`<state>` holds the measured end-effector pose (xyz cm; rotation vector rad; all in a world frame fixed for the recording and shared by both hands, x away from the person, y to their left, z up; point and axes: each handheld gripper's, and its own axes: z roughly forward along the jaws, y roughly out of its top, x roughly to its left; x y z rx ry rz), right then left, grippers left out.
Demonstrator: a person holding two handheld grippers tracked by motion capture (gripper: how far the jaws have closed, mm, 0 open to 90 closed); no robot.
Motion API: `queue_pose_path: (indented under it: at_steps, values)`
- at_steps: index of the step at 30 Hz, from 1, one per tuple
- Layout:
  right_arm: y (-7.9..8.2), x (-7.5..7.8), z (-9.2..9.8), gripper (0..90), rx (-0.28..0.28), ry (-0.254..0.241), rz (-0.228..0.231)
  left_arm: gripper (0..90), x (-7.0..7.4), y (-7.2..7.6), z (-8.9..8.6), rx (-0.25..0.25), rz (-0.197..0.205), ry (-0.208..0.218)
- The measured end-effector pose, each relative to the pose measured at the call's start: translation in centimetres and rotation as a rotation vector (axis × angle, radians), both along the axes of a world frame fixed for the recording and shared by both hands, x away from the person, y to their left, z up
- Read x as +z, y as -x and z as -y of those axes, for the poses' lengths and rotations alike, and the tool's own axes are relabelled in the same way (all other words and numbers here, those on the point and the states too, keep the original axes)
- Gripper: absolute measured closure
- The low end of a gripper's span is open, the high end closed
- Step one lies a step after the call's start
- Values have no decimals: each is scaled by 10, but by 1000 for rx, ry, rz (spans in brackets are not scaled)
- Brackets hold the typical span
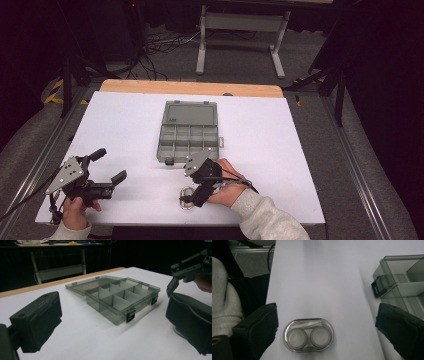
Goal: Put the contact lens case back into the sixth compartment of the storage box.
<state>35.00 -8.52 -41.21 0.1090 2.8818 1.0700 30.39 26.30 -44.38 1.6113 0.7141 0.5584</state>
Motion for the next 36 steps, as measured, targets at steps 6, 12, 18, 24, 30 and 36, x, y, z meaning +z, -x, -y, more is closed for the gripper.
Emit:
queue_pose_path:
  at_steps: [6,12,18,24,30,36]
  values:
    - [2,-5,-3,50,7,47,-6,12,0,0,0,4,-6,1]
    - [4,-9,-4,53,11,93,-14,12,0,0,0,4,-6,-1]
    - [6,-13,-6,55,21,126,-22,12,0,-1,1,5,-7,-7]
    - [8,-17,-8,67,37,158,-25,12,0,0,0,6,-11,-3]
    - [9,-21,-12,86,49,193,-25,12,0,-1,0,8,-13,-10]
    - [10,-25,-14,107,57,227,-28,12,0,-1,1,7,-6,-6]
